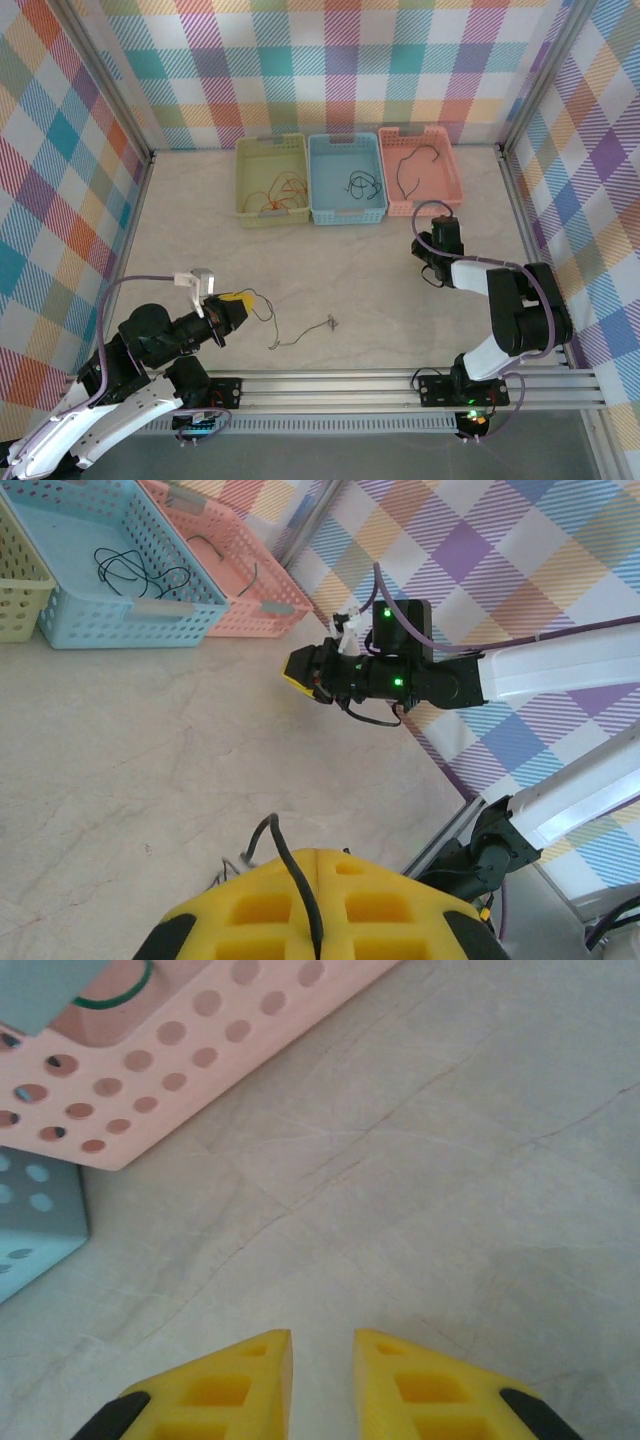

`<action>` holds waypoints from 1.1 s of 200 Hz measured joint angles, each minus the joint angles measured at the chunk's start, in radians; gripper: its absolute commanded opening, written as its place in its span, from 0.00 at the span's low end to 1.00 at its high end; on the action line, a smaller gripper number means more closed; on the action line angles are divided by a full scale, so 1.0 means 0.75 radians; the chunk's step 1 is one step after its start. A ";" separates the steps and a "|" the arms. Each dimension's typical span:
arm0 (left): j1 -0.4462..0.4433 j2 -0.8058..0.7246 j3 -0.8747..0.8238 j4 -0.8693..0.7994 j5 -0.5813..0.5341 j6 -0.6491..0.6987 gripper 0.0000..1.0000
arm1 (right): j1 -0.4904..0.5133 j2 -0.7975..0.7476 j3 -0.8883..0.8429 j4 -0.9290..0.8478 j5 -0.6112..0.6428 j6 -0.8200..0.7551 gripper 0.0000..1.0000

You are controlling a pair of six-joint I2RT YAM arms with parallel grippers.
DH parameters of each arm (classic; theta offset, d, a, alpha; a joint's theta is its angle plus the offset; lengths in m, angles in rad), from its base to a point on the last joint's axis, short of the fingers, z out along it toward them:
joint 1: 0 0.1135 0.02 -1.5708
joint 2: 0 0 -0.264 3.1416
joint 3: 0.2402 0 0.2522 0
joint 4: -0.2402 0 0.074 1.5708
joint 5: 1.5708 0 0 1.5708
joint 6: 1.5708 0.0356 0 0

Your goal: Untangle the cables

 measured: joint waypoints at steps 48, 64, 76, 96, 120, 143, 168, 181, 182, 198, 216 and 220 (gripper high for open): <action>0.000 0.089 0.006 -0.005 -0.024 -0.001 0.00 | 0.193 -0.127 -0.028 0.241 -0.179 -0.298 0.29; 0.000 0.097 0.016 -0.014 -0.046 -0.002 0.00 | 0.304 -0.127 -0.008 0.261 -0.331 -0.445 0.31; 0.000 0.102 0.033 -0.032 -0.066 -0.001 0.00 | 0.375 -0.127 0.033 0.210 -0.441 -0.551 0.32; 0.000 0.110 0.057 -0.050 -0.097 -0.003 0.00 | 0.479 -0.131 0.146 0.031 -0.547 -0.704 0.35; 0.000 0.110 0.065 -0.075 -0.126 -0.006 0.00 | 0.573 -0.194 0.220 -0.190 -0.621 -0.869 0.41; 0.000 0.117 0.065 -0.081 -0.131 -0.005 0.00 | 0.637 -0.228 0.256 -0.386 -0.666 -1.022 0.45; 0.000 0.128 0.065 -0.081 -0.131 -0.005 0.00 | 0.688 -0.187 0.285 -0.572 -0.671 -1.138 0.49; 0.000 0.132 0.065 -0.080 -0.131 -0.005 0.00 | 0.721 -0.123 0.331 -0.674 -0.662 -1.186 0.51; 0.000 0.132 0.065 -0.080 -0.131 -0.005 0.00 | 0.723 -0.120 0.334 -0.679 -0.661 -1.188 0.51; 0.000 0.133 0.065 -0.080 -0.130 -0.005 0.00 | 0.775 -0.059 0.389 -0.788 -0.631 -1.242 0.53; 0.000 0.133 0.065 -0.080 -0.130 -0.005 0.00 | 0.816 -0.024 0.448 -0.903 -0.599 -1.289 0.53; 0.000 0.133 0.065 -0.080 -0.130 -0.005 0.00 | 0.824 -0.016 0.463 -0.928 -0.598 -1.302 0.54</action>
